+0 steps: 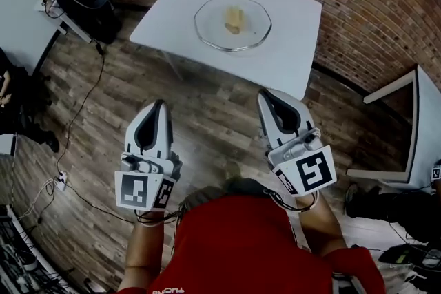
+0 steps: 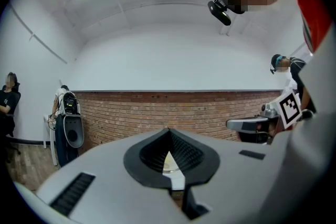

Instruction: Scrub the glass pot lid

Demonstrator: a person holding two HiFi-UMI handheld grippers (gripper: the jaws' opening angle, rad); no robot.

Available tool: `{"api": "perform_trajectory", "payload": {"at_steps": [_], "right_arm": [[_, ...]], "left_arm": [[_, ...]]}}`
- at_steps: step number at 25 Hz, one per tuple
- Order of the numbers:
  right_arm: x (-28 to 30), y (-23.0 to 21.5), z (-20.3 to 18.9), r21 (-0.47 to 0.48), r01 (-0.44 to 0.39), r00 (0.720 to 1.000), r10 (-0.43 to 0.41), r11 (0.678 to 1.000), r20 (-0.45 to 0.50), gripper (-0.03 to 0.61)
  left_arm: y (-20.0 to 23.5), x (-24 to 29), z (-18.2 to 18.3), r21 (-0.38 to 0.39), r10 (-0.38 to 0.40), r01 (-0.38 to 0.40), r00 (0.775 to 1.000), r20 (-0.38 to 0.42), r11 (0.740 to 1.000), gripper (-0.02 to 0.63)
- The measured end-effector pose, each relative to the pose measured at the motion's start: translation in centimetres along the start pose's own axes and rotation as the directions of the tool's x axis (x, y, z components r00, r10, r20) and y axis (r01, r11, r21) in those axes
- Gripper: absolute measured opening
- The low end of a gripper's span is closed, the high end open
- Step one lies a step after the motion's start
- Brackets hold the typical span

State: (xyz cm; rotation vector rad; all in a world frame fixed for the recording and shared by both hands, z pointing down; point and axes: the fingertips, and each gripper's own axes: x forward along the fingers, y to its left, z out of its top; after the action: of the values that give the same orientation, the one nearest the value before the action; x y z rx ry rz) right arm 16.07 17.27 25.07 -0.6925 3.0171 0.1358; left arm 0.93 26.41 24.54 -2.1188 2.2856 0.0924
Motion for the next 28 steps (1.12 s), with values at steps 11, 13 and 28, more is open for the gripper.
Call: {"api": "perform_trajectory", "payload": {"at_steps": [11,13,28], "right_arm": [[6.9,-6.3,-1.4,0.003,0.012,1.0,-0.012,1.0,-0.024,0.029],[8.4,-7.2,-1.8,0.001,0.026,0.999,-0.026,1.0,-0.027,0.029],[24.4,-13.2,-3.9,-0.035,0.217,0.974,-0.219,0.976,-0.065,0.029]], "left_arm": [[2.5,9.5,-1.0,-0.007,-0.022,0.021,0.999,-0.027,1.0,0.017],[3.5,11.3,-1.3,-0.011,-0.035,0.034,0.999,-0.026,0.999,0.017],[14.5,28.4,-3.0,-0.021,-0.251,0.25,0.968,-0.018,0.968,0.017]]}}
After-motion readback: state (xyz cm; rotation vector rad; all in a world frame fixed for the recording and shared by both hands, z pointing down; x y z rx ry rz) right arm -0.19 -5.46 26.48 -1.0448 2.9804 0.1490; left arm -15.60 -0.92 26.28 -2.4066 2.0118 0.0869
